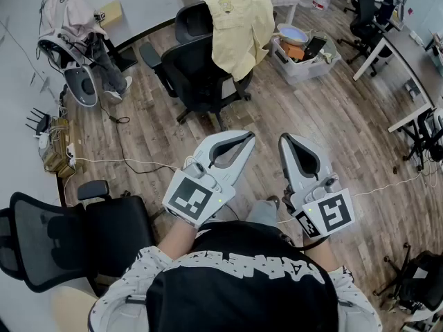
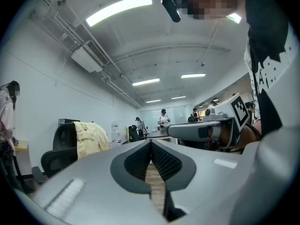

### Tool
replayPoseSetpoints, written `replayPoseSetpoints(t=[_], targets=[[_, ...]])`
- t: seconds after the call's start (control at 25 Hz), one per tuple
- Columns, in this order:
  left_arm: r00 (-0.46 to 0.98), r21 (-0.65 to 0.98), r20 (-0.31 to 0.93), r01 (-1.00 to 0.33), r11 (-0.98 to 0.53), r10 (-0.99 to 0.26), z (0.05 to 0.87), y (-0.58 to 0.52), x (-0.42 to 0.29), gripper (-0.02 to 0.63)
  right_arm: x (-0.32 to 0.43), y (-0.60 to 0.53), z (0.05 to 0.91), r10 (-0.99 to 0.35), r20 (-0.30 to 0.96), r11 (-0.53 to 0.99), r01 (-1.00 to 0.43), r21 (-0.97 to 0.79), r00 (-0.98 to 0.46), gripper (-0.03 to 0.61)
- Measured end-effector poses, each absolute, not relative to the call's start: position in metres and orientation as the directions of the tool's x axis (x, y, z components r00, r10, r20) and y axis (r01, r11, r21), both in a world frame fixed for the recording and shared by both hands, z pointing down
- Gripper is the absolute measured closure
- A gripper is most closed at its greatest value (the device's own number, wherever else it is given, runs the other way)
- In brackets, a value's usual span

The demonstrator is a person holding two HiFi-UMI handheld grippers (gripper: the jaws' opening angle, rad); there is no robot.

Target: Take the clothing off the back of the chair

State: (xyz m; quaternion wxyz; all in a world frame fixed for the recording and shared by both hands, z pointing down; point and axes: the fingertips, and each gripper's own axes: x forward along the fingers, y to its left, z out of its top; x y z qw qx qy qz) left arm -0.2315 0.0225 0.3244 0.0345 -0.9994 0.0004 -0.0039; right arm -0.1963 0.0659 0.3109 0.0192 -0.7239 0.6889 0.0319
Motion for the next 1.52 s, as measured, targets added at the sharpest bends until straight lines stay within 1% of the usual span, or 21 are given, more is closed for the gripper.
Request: replayPoseSetpoints(t=[0.56, 1.52], targets=[[1.0, -0.068, 0.009, -0.01, -0.998, -0.011, 0.327, 0.016, -0.201, 0.612, -0.152, 0.063, 0.314, -0.994, -0.085, -0.072, -0.997, -0.036, 0.075, 0.565], [0.998, -0.089, 0.041, -0.053, -0.995, -0.057, 0.329, 0.005, -0.093, 0.611, -0.045, 0.049, 0.322, -0.996, -0.085, -0.005, -0.998, -0.069, 0.011, 0.549]])
